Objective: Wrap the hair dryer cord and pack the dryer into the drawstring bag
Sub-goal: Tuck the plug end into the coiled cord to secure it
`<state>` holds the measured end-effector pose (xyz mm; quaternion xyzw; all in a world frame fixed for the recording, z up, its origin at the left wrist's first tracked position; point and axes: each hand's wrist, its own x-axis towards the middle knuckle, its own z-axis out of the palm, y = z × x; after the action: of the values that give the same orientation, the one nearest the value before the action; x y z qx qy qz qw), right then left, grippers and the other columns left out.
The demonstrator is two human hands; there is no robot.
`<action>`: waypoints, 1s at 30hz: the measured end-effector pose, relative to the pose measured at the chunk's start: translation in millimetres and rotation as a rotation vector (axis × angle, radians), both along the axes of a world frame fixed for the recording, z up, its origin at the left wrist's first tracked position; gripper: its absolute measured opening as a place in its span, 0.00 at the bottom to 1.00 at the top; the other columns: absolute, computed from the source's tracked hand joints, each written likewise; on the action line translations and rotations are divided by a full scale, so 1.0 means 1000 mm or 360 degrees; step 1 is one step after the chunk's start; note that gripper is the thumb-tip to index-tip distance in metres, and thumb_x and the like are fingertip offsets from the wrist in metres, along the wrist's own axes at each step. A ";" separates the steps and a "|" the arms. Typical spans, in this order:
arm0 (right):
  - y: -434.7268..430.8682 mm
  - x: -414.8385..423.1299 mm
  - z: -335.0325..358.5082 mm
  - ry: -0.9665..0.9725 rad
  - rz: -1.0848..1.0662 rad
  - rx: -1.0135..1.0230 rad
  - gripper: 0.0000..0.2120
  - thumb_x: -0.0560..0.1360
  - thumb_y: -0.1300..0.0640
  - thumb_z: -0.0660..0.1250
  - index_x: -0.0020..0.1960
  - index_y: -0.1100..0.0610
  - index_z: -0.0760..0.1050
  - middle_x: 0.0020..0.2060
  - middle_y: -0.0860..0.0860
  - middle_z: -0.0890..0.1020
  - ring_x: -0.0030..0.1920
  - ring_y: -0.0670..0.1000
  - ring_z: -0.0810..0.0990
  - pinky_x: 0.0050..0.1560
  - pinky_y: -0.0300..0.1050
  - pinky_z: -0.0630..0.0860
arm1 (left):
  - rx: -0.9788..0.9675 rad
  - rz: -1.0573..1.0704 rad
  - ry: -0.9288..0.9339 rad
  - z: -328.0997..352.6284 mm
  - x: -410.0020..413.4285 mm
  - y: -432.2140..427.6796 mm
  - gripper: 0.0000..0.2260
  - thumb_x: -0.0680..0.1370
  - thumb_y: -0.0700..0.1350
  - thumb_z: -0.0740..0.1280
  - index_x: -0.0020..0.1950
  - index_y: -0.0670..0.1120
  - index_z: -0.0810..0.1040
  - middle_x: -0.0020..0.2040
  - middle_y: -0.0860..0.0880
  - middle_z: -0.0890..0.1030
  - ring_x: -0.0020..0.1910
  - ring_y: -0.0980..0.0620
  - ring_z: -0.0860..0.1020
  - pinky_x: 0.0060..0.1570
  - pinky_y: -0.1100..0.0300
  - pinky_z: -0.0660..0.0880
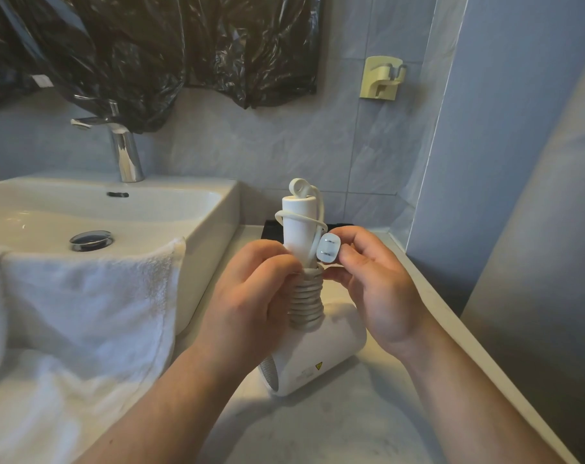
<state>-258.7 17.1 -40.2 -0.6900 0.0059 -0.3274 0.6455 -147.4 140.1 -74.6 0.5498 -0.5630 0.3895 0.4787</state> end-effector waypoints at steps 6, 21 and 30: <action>0.001 0.001 -0.001 -0.0005 -0.0023 -0.0103 0.08 0.75 0.54 0.61 0.48 0.51 0.78 0.47 0.49 0.81 0.49 0.50 0.79 0.57 0.56 0.75 | -0.0102 -0.0071 0.0625 0.003 -0.003 -0.001 0.10 0.75 0.36 0.65 0.52 0.46 0.81 0.48 0.54 0.75 0.45 0.59 0.77 0.45 0.71 0.74; 0.001 0.003 -0.005 0.0003 -0.0184 -0.0157 0.13 0.75 0.52 0.58 0.53 0.52 0.79 0.50 0.53 0.83 0.50 0.52 0.80 0.52 0.52 0.75 | -0.0037 -0.0135 0.0369 0.003 -0.005 -0.004 0.07 0.77 0.36 0.62 0.51 0.45 0.76 0.52 0.52 0.78 0.54 0.64 0.76 0.50 0.69 0.74; 0.006 -0.002 -0.001 -0.0166 -0.0402 -0.0216 0.08 0.69 0.56 0.72 0.48 0.50 0.79 0.41 0.50 0.84 0.39 0.46 0.82 0.43 0.44 0.81 | 0.0023 -0.0008 0.0276 -0.003 -0.001 -0.002 0.06 0.76 0.39 0.66 0.45 0.38 0.81 0.50 0.47 0.74 0.52 0.69 0.73 0.51 0.74 0.69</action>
<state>-260.9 23.1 -41.5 -0.7079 0.0371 -0.4410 0.5505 -148.3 138.5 -77.3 0.5833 -0.5236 0.3352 0.5227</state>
